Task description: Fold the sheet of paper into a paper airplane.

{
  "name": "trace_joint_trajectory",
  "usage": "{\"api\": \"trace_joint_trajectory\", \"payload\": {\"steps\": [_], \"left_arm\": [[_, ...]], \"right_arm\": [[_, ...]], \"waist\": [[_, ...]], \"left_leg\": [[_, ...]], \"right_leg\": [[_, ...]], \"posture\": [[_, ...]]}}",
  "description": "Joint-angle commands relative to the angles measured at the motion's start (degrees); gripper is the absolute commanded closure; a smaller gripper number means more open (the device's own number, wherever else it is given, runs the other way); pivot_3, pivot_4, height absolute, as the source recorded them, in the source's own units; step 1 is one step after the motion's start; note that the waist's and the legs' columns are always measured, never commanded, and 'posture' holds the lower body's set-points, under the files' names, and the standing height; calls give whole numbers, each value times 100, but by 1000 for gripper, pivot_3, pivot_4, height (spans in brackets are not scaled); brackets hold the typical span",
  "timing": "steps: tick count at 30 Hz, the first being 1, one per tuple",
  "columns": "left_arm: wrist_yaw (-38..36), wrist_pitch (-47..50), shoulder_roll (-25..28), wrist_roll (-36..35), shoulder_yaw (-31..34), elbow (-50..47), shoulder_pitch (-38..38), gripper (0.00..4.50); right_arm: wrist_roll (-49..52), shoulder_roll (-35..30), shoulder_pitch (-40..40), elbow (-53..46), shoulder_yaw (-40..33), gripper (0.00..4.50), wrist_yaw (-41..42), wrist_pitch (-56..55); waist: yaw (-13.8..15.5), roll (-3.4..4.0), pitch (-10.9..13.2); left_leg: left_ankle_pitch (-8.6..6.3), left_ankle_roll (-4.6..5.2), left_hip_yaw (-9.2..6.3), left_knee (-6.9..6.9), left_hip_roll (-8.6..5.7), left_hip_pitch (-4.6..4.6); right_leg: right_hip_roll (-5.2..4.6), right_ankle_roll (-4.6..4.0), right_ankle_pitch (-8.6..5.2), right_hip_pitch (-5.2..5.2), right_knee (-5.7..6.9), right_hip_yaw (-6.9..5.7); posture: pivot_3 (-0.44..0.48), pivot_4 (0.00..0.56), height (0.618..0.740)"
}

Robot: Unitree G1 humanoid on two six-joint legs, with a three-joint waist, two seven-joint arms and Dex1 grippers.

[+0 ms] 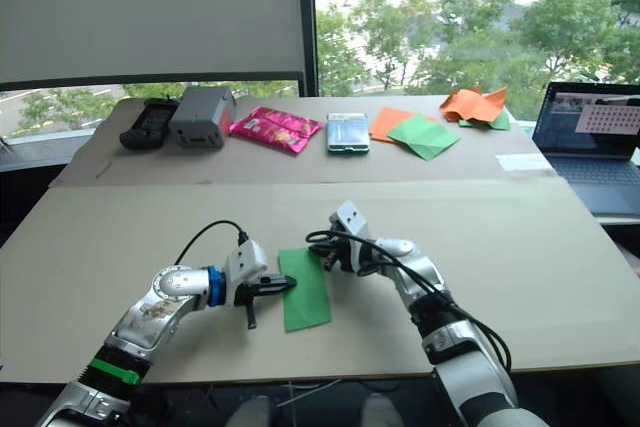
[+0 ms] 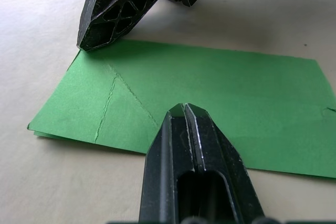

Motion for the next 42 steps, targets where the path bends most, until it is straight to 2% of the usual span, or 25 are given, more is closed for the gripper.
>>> {"api": "trace_joint_trajectory", "payload": {"steps": [1,13,42], "left_arm": [[-7,73,72,119,-60,27,37,4500],[-66,4,67,151,-74,147,-41,4500],[-108,-87,42,175,-99,321,-172,4500]], "right_arm": [[-111,-130,309,-277,10,4457,111,87],[-66,-417,1198,-1775,219,4457,256,659],[328,-978,2424,-3325,314,4457,452,1358]], "waist": [[6,3,-2],[18,11,-8],[45,5,-10]], "left_leg": [[0,0,0,0,0,0],[-1,-2,-1,0,1,0],[-4,-6,-1,0,1,-1]], "right_leg": [[0,0,0,1,0,0],[3,0,0,0,-3,2],[2,0,-1,-4,-13,3]], "posture": [[0,150,718],[0,150,718],[0,150,718]]}}
